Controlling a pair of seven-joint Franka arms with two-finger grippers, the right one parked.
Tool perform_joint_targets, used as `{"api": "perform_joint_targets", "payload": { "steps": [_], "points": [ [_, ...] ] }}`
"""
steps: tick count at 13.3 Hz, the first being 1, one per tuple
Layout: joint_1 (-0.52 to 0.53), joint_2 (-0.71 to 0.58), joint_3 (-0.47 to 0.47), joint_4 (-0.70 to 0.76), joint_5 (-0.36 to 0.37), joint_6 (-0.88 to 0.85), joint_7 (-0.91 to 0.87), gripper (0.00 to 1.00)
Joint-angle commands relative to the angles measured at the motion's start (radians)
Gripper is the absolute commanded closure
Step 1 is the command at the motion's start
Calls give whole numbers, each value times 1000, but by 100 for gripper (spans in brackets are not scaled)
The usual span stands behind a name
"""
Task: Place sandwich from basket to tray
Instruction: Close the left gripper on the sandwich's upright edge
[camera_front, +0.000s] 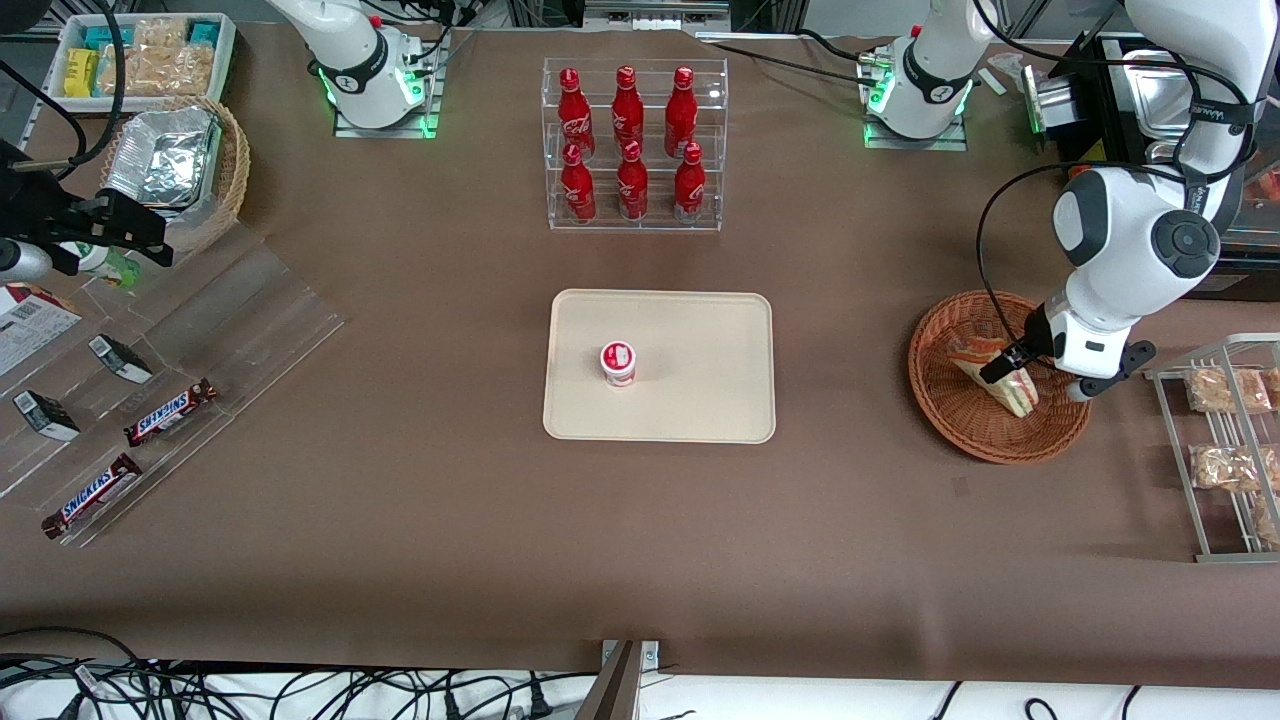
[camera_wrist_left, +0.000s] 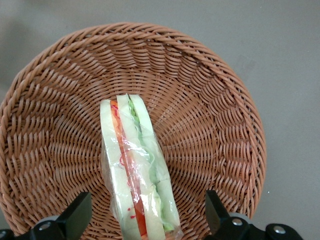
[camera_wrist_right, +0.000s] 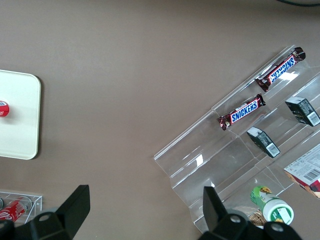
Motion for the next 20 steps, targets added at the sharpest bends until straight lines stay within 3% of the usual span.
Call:
{"api": "perform_joint_targets", "payload": {
  "steps": [1,8,10,12,13,17,20],
  "points": [
    [1,-7,-2,-51,20,67,-25,0],
    [-1,32,-2,-59,20,106,-25,3],
    [-1,36,-2,-56,20,106,-23,54],
    [-1,45,-2,-56,20,106,-18,87],
    [-2,47,-2,-56,20,106,-17,98],
    [-2,21,-11,-34,22,79,-14,100],
    [-11,-19,-17,112,22,-186,0,100]
  ]
}}
